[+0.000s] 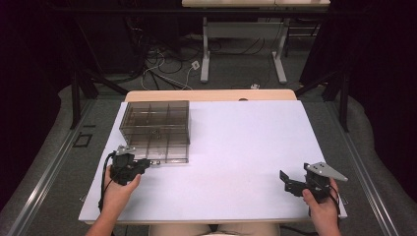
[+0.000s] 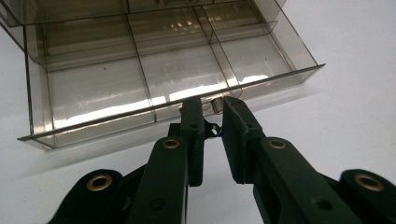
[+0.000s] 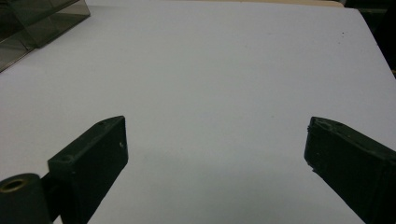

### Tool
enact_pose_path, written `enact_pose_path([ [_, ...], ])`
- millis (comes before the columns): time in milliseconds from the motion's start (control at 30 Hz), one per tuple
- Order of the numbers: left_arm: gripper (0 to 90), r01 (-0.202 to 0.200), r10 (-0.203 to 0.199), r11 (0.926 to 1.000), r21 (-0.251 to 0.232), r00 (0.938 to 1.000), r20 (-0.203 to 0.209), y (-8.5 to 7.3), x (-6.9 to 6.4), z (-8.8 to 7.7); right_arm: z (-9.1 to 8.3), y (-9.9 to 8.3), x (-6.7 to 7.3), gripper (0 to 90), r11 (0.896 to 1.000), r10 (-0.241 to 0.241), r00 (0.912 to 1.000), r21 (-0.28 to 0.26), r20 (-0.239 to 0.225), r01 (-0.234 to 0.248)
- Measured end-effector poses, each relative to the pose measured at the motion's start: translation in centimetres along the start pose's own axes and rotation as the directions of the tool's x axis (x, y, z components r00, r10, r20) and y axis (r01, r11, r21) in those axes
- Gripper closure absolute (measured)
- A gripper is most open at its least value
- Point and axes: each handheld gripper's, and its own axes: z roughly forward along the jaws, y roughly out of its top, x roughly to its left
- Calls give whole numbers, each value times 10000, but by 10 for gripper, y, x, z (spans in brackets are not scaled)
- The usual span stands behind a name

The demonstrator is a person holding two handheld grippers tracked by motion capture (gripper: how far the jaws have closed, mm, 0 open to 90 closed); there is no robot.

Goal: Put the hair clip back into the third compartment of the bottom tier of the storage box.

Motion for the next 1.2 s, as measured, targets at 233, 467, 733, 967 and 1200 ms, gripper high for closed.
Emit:
enact_pose_path([
  [233,789,-1,1,9999,-150,10000,11,5,-4,2,0,0,0,57,10000,-15,10000,68,12,15],
  [467,789,-118,119,9997,-224,9999,47,8,-8,3,1,-1,-1,57,10000,-46,10000,-64,-26,46],
  [733,789,-175,177,9995,-244,9998,92,11,-12,7,1,-1,1,66,9998,-10,9999,191,-106,12],
  [967,789,-203,206,9994,-291,9998,83,13,-15,11,3,-2,1,81,9994,-191,9996,295,-210,197],
  [1200,789,-281,284,9991,-325,9996,88,16,-20,15,4,-3,3,84,9987,-333,9991,369,-257,342],
])
